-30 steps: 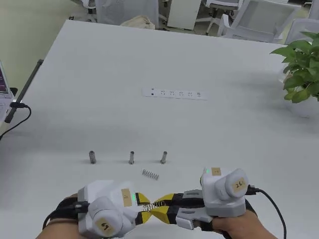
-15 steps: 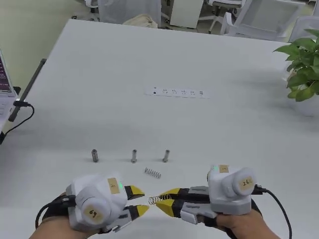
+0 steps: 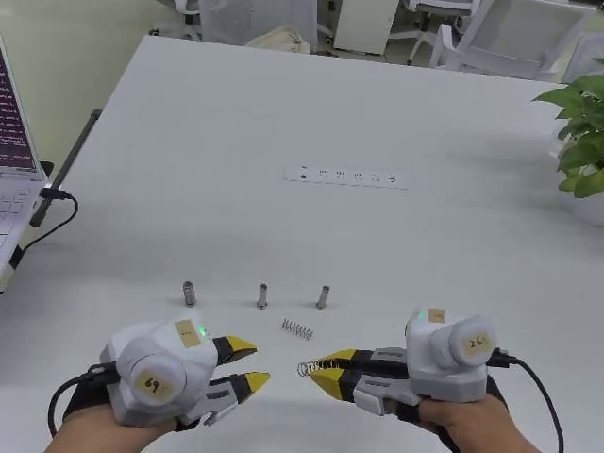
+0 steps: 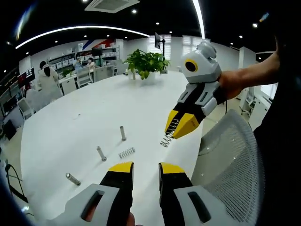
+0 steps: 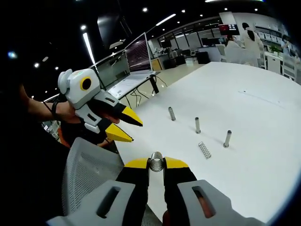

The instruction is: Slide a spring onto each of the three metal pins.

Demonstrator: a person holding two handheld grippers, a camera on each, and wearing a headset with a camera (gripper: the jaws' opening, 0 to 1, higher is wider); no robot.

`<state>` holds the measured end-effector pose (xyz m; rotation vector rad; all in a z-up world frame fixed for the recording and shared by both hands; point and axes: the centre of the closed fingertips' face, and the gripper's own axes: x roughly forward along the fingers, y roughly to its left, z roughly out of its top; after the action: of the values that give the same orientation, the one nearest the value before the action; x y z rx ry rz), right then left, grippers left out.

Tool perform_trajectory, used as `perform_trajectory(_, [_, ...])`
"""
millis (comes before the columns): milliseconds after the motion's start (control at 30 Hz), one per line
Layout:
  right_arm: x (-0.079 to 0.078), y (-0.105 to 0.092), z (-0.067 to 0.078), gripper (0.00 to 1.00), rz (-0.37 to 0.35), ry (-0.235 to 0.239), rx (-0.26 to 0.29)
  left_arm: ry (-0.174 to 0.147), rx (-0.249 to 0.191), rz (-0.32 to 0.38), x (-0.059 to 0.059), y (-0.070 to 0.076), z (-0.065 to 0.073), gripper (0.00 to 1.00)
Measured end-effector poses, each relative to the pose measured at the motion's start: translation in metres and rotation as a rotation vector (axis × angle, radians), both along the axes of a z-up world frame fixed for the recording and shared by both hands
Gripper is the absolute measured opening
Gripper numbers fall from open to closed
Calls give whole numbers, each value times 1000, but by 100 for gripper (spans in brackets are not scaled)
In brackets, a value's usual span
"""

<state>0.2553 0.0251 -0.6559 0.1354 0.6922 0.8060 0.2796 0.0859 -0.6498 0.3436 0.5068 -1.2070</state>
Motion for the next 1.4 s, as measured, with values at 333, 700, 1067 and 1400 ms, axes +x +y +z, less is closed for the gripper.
perform_trajectory(333, [12,-10,-3,8,-16,2,-37,27,-34,132,22,29,1,22])
perform_trajectory(700, [26,-17,-8,8,-16,8,-92,41,-49,227,34,53,-1,25])
perform_trajectory(1067, [49,-24,-14,8,-11,4,-151,55,-38,296,39,78,-12,34])
perform_trajectory(1400, [70,-28,-21,8,19,7,-195,61,-30,334,43,95,-16,42])
